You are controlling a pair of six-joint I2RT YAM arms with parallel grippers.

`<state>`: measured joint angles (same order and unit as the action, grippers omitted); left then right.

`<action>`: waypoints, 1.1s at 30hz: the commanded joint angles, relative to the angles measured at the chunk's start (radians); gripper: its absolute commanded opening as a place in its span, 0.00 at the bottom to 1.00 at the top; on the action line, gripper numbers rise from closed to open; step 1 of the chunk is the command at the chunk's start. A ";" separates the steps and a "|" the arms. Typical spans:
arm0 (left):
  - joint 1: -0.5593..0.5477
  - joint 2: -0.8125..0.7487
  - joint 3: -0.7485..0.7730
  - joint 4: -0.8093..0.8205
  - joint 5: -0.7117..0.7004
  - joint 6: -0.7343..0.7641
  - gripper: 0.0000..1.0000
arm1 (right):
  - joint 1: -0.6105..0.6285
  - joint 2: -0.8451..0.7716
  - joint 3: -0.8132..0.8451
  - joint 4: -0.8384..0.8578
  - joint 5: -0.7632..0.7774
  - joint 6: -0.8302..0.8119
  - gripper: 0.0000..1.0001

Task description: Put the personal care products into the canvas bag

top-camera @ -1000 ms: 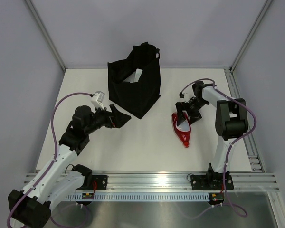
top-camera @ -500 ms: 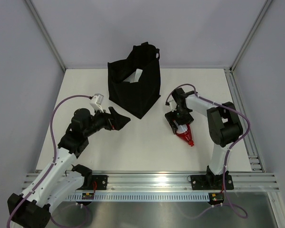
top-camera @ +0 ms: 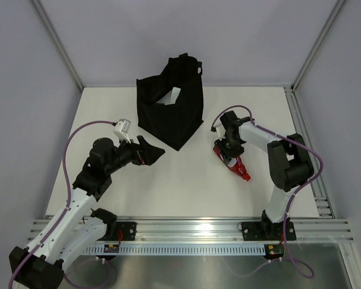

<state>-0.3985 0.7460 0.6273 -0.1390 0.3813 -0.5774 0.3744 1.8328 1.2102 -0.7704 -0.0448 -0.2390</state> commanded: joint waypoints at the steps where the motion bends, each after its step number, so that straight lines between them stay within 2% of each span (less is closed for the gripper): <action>1: 0.000 -0.017 0.003 0.012 0.004 0.014 0.99 | -0.009 0.005 -0.006 0.039 -0.056 -0.046 0.00; 6: 0.000 -0.028 0.006 -0.004 -0.004 0.016 0.99 | -0.075 0.029 0.060 -0.052 -0.313 -0.115 0.00; 11: 0.000 -0.028 0.014 -0.013 -0.009 0.017 0.99 | -0.150 0.060 0.114 -0.107 -0.444 -0.131 0.00; 15: 0.000 -0.028 0.029 -0.033 -0.015 0.027 0.99 | -0.196 0.086 0.141 -0.153 -0.631 -0.138 0.00; 23: 0.000 -0.034 0.058 -0.077 -0.042 0.047 0.99 | -0.235 -0.007 0.198 -0.185 -0.868 -0.119 0.00; 29: 0.000 -0.034 0.123 -0.132 -0.070 0.086 0.99 | -0.235 -0.052 0.377 -0.205 -0.983 -0.019 0.00; 33: 0.000 -0.037 0.161 -0.159 -0.093 0.105 0.99 | -0.229 -0.027 0.610 -0.172 -1.040 0.105 0.00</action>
<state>-0.3985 0.7250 0.7284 -0.2932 0.3206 -0.5091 0.1421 1.8824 1.6402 -0.9707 -0.9051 -0.2543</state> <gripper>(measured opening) 0.984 0.484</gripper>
